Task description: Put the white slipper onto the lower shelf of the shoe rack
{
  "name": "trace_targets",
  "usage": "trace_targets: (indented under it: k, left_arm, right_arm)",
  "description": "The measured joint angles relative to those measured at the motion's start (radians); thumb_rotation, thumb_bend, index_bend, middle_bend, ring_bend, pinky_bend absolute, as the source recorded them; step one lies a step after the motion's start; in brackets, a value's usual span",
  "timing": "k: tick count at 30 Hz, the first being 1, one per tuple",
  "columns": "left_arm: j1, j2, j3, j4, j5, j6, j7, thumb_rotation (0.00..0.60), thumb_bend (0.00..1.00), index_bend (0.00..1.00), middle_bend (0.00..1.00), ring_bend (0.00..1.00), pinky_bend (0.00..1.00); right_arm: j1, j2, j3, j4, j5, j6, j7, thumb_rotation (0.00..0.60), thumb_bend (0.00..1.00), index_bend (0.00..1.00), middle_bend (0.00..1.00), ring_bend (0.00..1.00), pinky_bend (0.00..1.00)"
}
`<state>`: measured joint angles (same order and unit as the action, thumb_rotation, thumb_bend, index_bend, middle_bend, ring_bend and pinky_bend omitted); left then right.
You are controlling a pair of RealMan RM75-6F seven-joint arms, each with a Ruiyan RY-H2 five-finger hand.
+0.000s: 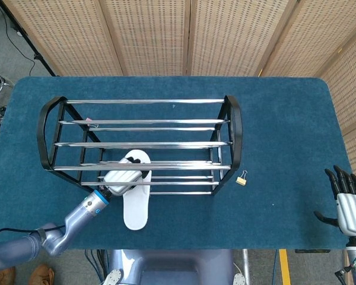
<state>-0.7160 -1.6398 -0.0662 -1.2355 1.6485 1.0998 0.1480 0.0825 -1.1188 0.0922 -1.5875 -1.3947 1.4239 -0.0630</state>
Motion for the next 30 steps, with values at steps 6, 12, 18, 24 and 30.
trace_targets:
  k: [6, 12, 18, 24, 30]
  left_arm:
    - [-0.005, -0.014, 0.002, 0.022, -0.01, -0.002, -0.001, 0.6, 0.51, 0.73, 0.54, 0.49, 0.59]
    - [-0.013, -0.029, 0.0, 0.054, -0.019, -0.006, -0.002, 0.6, 0.51, 0.73, 0.54, 0.49, 0.59]
    - [-0.026, -0.046, -0.002, 0.097, -0.024, -0.011, -0.014, 0.6, 0.51, 0.73, 0.54, 0.49, 0.59]
    - [-0.037, -0.055, -0.009, 0.13, -0.034, -0.01, -0.037, 0.6, 0.51, 0.73, 0.54, 0.49, 0.59]
    - [-0.045, -0.059, -0.014, 0.159, -0.039, -0.008, -0.049, 0.6, 0.51, 0.73, 0.54, 0.49, 0.59]
  right_arm:
    - [-0.001, 0.001, 0.0, 0.0, 0.0, 0.001, 0.003, 0.6, 0.0, 0.0, 0.0, 0.0, 0.0]
    - [-0.001, 0.002, 0.0, 0.001, -0.001, 0.001, 0.006, 0.6, 0.0, 0.0, 0.0, 0.0, 0.0]
    - [-0.001, 0.003, 0.001, 0.001, 0.002, 0.0, 0.008, 0.6, 0.0, 0.0, 0.0, 0.0, 0.0]
    - [-0.001, 0.003, 0.002, 0.003, 0.006, -0.002, 0.012, 0.6, 0.0, 0.0, 0.0, 0.0, 0.0]
    - [0.0, 0.004, 0.003, 0.004, 0.008, -0.005, 0.015, 0.6, 0.0, 0.0, 0.0, 0.0, 0.0]
